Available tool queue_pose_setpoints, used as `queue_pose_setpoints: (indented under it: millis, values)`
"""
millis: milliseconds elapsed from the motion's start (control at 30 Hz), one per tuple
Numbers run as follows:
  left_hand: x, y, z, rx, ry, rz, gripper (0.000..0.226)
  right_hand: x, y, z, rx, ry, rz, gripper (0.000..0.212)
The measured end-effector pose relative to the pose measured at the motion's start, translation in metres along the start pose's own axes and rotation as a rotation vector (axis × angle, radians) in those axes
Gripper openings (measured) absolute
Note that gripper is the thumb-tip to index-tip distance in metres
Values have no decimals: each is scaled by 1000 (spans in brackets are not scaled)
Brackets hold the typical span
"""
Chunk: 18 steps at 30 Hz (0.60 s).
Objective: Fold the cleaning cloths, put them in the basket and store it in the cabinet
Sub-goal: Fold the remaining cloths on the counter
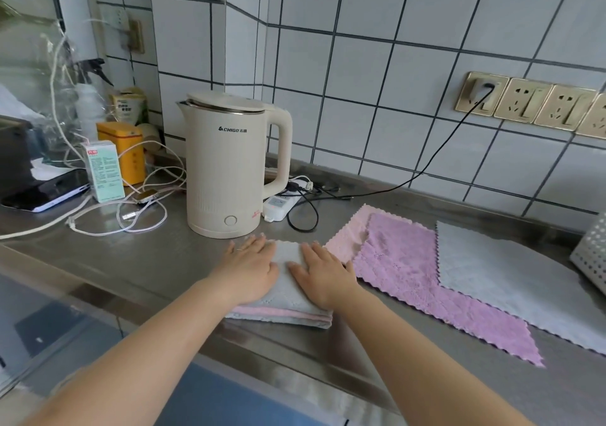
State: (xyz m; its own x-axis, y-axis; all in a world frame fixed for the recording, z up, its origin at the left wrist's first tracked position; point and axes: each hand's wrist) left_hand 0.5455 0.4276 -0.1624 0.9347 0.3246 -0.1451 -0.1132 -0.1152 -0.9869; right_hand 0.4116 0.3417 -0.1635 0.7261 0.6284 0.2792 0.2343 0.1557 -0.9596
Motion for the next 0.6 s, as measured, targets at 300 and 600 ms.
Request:
queue_pose_setpoints:
  millis: [300,600]
  values:
    - [-54,-28,-16,-241,183,-79,36,-50,-30,25,-246,-54,-127,50]
    - [-211,-2,-69,-173,432,161,38,-201,-92,82,-349,129,-9,39]
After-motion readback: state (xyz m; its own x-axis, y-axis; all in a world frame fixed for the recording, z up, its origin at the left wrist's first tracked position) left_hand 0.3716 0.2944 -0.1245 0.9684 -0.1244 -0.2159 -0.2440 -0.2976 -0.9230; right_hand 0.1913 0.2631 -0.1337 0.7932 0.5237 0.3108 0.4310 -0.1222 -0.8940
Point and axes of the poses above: each hand's wrist, its own z-axis away from the middle knuckle, its own y-axis out of the palm, x = y × z, and after that the axes turned 6 degrees about -x, right-handed
